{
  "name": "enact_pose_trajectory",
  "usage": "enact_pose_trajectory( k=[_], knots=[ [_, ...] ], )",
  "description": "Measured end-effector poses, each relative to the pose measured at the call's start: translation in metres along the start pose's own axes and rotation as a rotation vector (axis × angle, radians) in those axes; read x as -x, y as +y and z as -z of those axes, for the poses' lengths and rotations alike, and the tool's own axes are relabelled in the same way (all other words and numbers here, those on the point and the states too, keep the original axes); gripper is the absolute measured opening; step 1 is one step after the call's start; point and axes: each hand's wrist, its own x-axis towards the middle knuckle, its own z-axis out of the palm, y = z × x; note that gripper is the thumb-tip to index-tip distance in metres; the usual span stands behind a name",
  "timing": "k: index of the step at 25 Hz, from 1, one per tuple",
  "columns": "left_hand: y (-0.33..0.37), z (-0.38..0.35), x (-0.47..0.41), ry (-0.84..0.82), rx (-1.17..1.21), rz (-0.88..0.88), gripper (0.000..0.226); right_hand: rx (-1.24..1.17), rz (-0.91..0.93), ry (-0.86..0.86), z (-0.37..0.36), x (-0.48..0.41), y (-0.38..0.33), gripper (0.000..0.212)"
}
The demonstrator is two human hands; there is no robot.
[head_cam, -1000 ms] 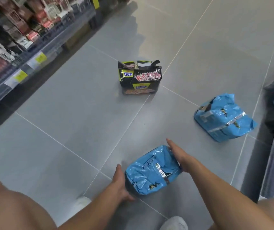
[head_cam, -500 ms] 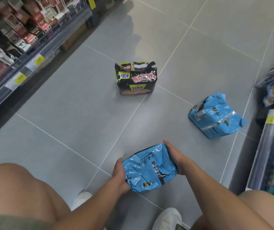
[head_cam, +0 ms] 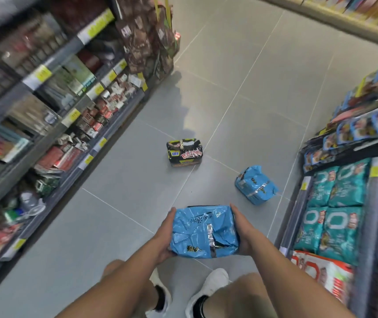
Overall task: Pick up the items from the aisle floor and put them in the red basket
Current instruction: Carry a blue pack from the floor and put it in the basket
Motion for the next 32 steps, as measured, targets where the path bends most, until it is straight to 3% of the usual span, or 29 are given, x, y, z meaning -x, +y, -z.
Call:
enact_pose_trajectory(
  k=[9, 19, 22, 25, 32],
  knots=[
    [0.026, -0.082, 0.192, 0.139, -0.275, -0.202, 0.064, -0.082, 0.148, -0.016, 0.0, 0.233, 0.006, 0.095],
    [0.053, -0.154, 0.214, 0.104, -0.579, -0.31, 0.052, -0.32, 0.257, -0.046, 0.045, 0.273, 0.024, 0.102],
    [0.076, -0.176, 0.209, 0.022, -0.749, -0.337, 0.044, -0.492, 0.329, -0.109, 0.047, 0.283, 0.036, 0.093],
    [0.094, -0.197, 0.204, -0.081, -0.919, -0.334, 0.042, -0.67, 0.38, -0.047, 0.04, 0.293, 0.05, 0.088],
    [0.084, -0.224, 0.206, -0.276, -1.304, -0.277, 0.048, -1.048, 0.482, 0.07, 0.0, 0.289, 0.121, 0.102]
  ],
)
